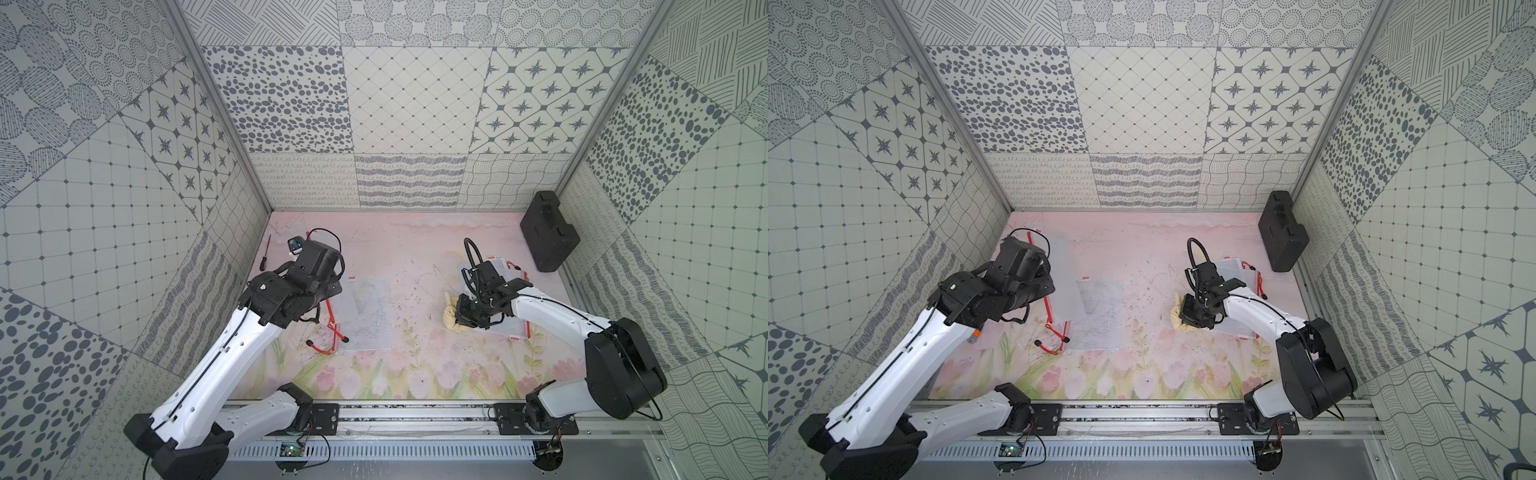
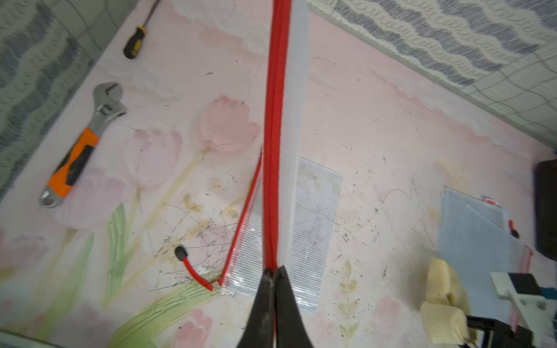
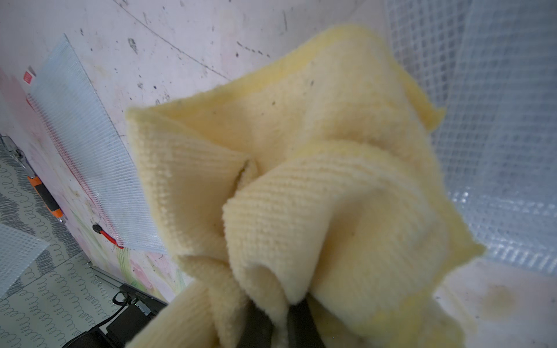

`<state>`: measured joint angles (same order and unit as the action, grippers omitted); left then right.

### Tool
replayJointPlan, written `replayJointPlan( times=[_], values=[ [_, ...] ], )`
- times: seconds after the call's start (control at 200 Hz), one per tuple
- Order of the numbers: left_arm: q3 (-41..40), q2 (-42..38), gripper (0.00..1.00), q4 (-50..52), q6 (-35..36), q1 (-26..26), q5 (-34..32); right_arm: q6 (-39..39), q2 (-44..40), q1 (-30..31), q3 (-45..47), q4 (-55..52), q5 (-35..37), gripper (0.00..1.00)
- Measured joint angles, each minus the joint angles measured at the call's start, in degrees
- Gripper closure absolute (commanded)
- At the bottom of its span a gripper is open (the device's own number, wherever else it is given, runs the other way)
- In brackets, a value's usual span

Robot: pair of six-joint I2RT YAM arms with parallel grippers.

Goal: Wipe the document bag
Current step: Adjust the document bag at the center of the board.

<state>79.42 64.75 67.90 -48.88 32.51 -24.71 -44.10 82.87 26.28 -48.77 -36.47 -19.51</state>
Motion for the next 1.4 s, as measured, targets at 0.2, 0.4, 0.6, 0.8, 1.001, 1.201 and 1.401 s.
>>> replayJointPlan(
  times=[0.2, 0.4, 0.6, 0.8, 1.001, 1.201, 1.401],
  values=[
    [11.56, 16.57, 1.00, 12.50, -0.42, 4.74, -7.98, 0.00, -0.70, 0.00, 1.42, 0.37, 0.11, 1.00],
    [22.77, 35.28, 1.00, 17.00, 1.79, 14.51, -9.18, 0.00, -5.79, 0.00, 3.91, -0.81, 1.09, 1.00],
    [26.69, 45.99, 1.00, 10.49, 5.44, 20.31, -1.25, 0.13, -9.62, -0.17, 4.96, -3.17, 2.84, 1.00],
    [28.30, 54.97, 0.74, 0.85, 7.74, 21.68, 10.51, 0.96, -13.22, -0.68, 4.96, -6.25, 4.70, 1.00],
    [26.18, 55.71, 0.32, -9.60, 8.50, 21.84, 20.37, 1.07, -14.32, -0.87, 4.96, -8.11, 5.81, 1.00],
    [20.63, 48.81, 0.28, -16.72, 10.05, 19.52, 24.48, 0.98, -12.90, 0.28, 3.85, -8.31, 6.12, 1.00],
    [2.73, 36.37, 0.29, -25.03, 12.92, 6.16, 29.73, 0.76, -1.55, 7.23, -4.74, -5.70, 6.36, 1.00]
  ],
)
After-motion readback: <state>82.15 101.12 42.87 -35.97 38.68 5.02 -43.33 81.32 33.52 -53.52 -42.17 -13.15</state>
